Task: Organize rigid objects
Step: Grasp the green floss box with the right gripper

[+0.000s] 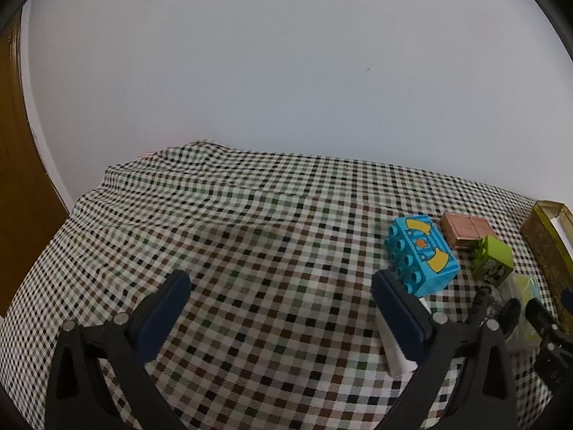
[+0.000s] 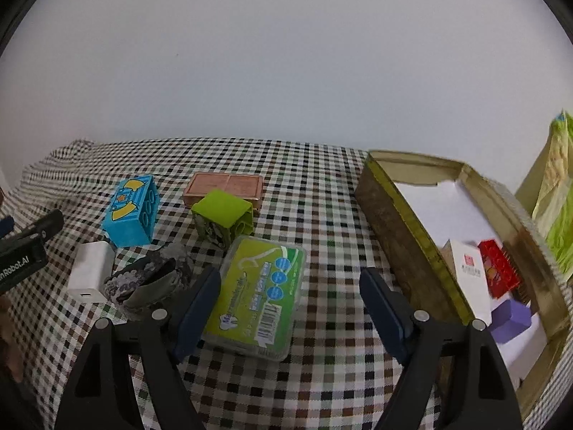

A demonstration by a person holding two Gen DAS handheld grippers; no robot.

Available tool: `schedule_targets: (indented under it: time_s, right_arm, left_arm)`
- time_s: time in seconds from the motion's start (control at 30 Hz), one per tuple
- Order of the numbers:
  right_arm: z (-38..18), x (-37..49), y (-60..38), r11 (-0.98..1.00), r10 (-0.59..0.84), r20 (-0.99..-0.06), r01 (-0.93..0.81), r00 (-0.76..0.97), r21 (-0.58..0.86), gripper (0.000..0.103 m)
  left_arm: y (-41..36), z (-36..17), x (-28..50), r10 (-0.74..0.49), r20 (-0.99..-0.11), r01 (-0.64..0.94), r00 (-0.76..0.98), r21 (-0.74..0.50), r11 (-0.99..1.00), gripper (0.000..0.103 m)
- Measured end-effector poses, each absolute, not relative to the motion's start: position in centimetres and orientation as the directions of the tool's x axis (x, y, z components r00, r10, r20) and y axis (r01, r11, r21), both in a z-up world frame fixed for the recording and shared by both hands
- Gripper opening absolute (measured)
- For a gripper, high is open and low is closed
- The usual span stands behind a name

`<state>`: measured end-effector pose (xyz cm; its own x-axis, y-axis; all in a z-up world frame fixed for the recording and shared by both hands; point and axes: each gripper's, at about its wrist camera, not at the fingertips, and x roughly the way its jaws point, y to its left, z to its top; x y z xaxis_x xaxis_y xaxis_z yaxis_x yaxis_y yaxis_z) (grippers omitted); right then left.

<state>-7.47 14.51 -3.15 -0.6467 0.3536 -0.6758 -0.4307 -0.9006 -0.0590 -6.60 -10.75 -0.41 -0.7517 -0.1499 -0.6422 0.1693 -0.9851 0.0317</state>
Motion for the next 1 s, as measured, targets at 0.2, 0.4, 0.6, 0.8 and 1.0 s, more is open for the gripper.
schedule_targets:
  time_s: [0.2,0.4,0.6,0.8,1.0]
  right_arm:
    - [-3.5,-7.5,14.6,-0.902,0.328,-0.685,-0.432,-0.65,-0.022,0.082]
    - [-3.8,-8.0,13.9,-0.921,0.293,-0.689,-0.389,-0.663,-0.017,0.082]
    - [-5.4,-9.9,14.4,-0.931,0.205,-0.773,-0.363,-0.6,0.035,0.082]
    - [-5.2,-10.0,13.5,-0.943,0.208,-0.769,-0.332,-0.604,0.005,0.058]
    - [-3.2,-7.7,13.7,-0.933,0.254,-0.665,-0.36,-0.702,0.023,0.056]
  left_arm:
    - [-10.7,-0.5,-6.7,-0.15,-0.648,0.17,-0.747,0.033,-0.985,0.102]
    - [-11.5,-0.2,-6.5,-0.151,-0.644,0.2,-0.75,-0.003,-0.98,0.102]
    - [-11.8,-0.5,-6.9,-0.142,-0.656,0.204,-0.741,-0.019,-0.979,0.102]
    - [-11.2,-1.2,-7.3,-0.142,-0.67,0.18,-0.729,0.013,-0.984,0.102]
    - [-10.5,-0.8,-7.1,-0.042,-0.655,0.105,-0.755,-0.057,-0.993,0.102]
